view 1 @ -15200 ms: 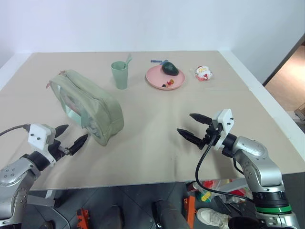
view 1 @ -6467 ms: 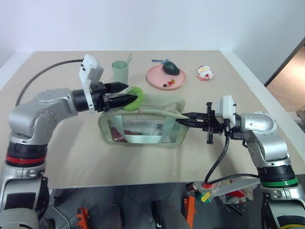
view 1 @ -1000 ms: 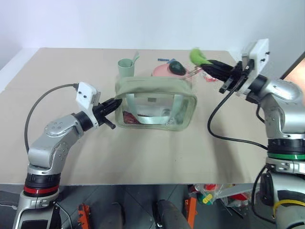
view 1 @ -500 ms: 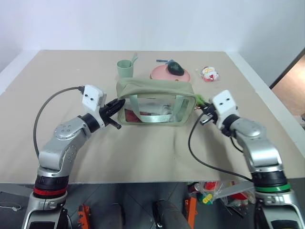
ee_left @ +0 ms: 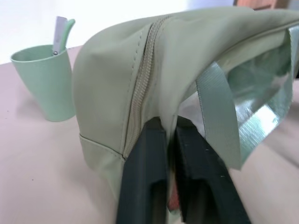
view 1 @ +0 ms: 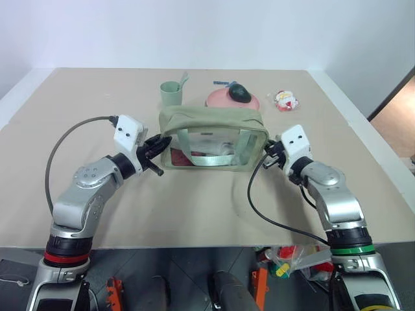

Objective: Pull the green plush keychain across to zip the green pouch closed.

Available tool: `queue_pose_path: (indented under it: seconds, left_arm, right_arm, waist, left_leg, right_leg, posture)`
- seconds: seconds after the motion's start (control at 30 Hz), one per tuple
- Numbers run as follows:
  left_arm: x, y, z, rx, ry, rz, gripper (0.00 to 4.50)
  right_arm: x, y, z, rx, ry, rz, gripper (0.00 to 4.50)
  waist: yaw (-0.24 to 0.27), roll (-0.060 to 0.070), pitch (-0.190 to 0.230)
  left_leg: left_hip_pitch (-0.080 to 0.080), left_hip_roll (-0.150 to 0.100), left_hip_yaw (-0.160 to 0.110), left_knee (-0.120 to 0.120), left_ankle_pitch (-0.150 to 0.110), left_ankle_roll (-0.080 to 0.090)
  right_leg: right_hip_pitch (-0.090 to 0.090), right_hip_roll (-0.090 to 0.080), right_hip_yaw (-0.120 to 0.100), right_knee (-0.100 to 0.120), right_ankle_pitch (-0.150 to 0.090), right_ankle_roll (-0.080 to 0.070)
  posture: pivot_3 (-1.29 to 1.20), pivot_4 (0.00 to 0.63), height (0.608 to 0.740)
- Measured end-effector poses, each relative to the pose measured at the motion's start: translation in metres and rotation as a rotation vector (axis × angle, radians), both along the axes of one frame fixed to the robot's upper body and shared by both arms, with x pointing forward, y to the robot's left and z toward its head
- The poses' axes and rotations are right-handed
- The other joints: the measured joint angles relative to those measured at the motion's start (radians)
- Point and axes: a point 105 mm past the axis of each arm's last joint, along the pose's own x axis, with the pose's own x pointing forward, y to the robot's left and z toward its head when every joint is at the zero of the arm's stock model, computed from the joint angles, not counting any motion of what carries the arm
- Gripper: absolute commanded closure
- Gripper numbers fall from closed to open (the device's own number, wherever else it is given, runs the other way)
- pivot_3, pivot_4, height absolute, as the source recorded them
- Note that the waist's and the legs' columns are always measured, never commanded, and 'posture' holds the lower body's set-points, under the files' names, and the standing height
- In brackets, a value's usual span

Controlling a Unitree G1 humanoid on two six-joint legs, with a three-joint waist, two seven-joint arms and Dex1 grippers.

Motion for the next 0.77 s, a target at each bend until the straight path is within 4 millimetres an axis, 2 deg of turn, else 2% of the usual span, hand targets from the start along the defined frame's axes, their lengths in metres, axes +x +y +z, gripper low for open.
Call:
queue_pose_path:
  seconds: [0.13,0.17,0.23,0.3,0.37,0.47,0.53,0.6,0.67,0.77]
  left_arm:
    - [-0.003,0.002,0.000,0.020,0.016,-0.044,1.58]
    - [-0.002,0.007,0.000,0.040,0.020,-0.049,1.22]
    - [0.000,0.015,0.004,0.053,0.015,-0.039,0.52]
    - [0.002,0.020,0.010,0.062,-0.002,-0.038,0.00]
    - [0.001,0.022,0.015,0.080,-0.021,-0.055,0.00]
    - [-0.001,0.030,0.030,0.086,-0.091,-0.062,0.00]
    - [-0.003,0.039,0.044,0.065,-0.152,-0.044,0.00]
    - [-0.013,0.043,0.048,0.079,-0.176,-0.061,0.00]
    - [-0.026,0.041,0.032,0.106,-0.140,-0.100,0.00]
    - [-0.036,0.046,-0.007,0.154,-0.025,-0.081,0.00]
  right_arm:
    - [-0.009,-0.011,0.023,0.073,-0.035,0.055,1.77]
    - [-0.014,-0.015,0.036,0.084,-0.065,0.079,1.43]
    - [-0.021,-0.020,0.050,0.096,-0.100,0.103,0.69]
    - [-0.026,-0.020,0.060,0.105,-0.123,0.130,0.02]
    - [-0.035,-0.016,0.065,0.125,-0.118,0.186,0.02]
    - [-0.061,-0.003,0.068,0.180,-0.056,0.341,0.02]
    - [-0.079,0.007,0.065,0.184,0.005,0.430,0.02]
    - [-0.090,0.017,0.058,0.209,0.061,0.487,0.02]
    - [-0.097,0.019,0.048,0.222,0.109,0.499,0.02]
    - [-0.103,0.021,0.031,0.223,0.157,0.490,0.02]
  waist:
    - [0.000,0.000,0.000]
    - [0.000,0.000,0.000]
    - [0.000,0.000,0.000]
    - [-0.001,0.000,0.000]
    - [0.000,0.000,0.000]
    - [0.000,0.001,0.000]
    - [0.000,0.000,0.000]
    - [-0.004,0.000,0.000]
    - [-0.003,0.000,0.000]
    - [0.000,0.000,0.000]
  left_leg:
    - [0.000,0.000,0.000,0.000,0.000,0.000]
    - [0.000,0.000,0.000,-0.001,0.000,0.000]
    - [0.000,0.001,-0.001,-0.001,0.000,0.000]
    - [0.000,0.001,0.000,-0.001,0.000,0.000]
    - [0.000,0.001,-0.001,-0.001,0.000,0.000]
    - [-0.001,0.001,-0.001,-0.002,0.000,0.000]
    - [-0.002,0.001,-0.001,-0.002,0.000,0.001]
    - [-0.001,0.001,0.000,-0.002,-0.001,0.001]
    - [0.000,0.001,0.000,-0.002,-0.001,0.001]
    - [-0.001,0.001,0.000,-0.001,-0.001,0.001]
  right_leg:
    - [0.000,0.000,0.000,0.000,0.000,0.000]
    - [-0.001,0.000,0.000,0.000,0.000,0.000]
    - [-0.001,0.001,-0.001,0.000,0.000,0.000]
    - [-0.001,0.001,-0.001,0.000,0.000,-0.001]
    - [-0.001,0.001,-0.001,0.000,-0.001,-0.001]
    - [-0.001,0.000,-0.001,-0.001,-0.001,-0.001]
    - [-0.001,0.000,-0.002,-0.001,-0.002,0.000]
    - [-0.001,0.000,-0.001,-0.001,-0.002,0.000]
    - [-0.001,-0.001,-0.001,-0.001,-0.002,-0.001]
    - [-0.001,-0.001,-0.001,-0.001,-0.005,-0.005]
  posture:
    - [0.00,0.150,0.740]
    - [0.00,0.150,0.740]
    - [0.00,0.150,0.740]
    - [0.00,0.150,0.740]
    - [0.00,0.150,0.740]
    - [0.00,0.150,0.740]
    - [0.00,0.150,0.740]
    - [0.00,0.150,0.740]
    - [0.00,0.150,0.740]
    - [0.00,0.150,0.740]
